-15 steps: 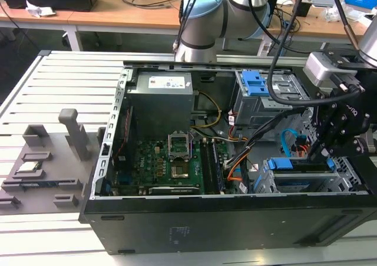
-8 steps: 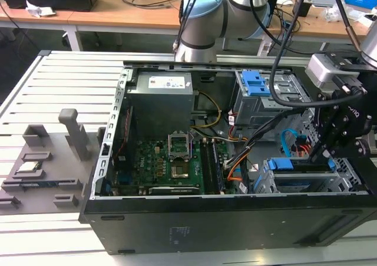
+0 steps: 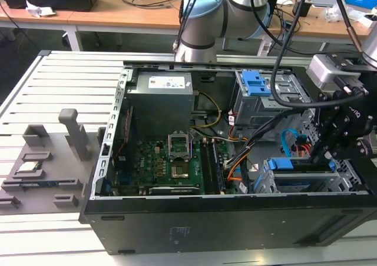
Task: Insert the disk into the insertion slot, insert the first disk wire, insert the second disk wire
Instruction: 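Insert the first disk wire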
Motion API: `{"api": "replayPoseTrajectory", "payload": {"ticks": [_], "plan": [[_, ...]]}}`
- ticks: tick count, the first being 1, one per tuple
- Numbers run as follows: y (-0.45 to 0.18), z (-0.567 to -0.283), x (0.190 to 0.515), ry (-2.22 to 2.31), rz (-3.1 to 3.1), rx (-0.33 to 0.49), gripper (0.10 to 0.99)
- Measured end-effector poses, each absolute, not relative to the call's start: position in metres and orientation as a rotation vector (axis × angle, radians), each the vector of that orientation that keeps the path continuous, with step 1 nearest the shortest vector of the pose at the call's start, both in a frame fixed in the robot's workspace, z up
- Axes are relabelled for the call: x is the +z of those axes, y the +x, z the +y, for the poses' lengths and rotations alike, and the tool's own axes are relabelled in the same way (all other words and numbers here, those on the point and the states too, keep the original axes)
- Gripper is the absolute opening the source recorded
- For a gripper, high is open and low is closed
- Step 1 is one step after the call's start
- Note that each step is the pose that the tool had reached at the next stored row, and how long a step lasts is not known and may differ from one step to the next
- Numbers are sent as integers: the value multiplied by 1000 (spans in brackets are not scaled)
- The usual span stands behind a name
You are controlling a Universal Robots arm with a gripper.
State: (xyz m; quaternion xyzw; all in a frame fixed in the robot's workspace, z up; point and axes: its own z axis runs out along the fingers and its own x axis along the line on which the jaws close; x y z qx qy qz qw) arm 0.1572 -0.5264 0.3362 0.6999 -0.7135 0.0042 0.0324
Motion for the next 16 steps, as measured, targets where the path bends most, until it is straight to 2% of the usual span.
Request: {"api": "replayPoseTrajectory", "payload": {"ticks": [8, 9, 10, 11, 12, 16], "plan": [[157, -516, 352, 2154, -2195, 15, 251], [157, -513, 354, 2153, -2195, 16, 235], [157, -512, 356, 2153, -2195, 16, 169], [157, -511, 357, 2153, -2195, 16, 169], [157, -509, 359, 2153, -2195, 17, 106], [157, -503, 371, 2152, -2194, 18, 106]]}}
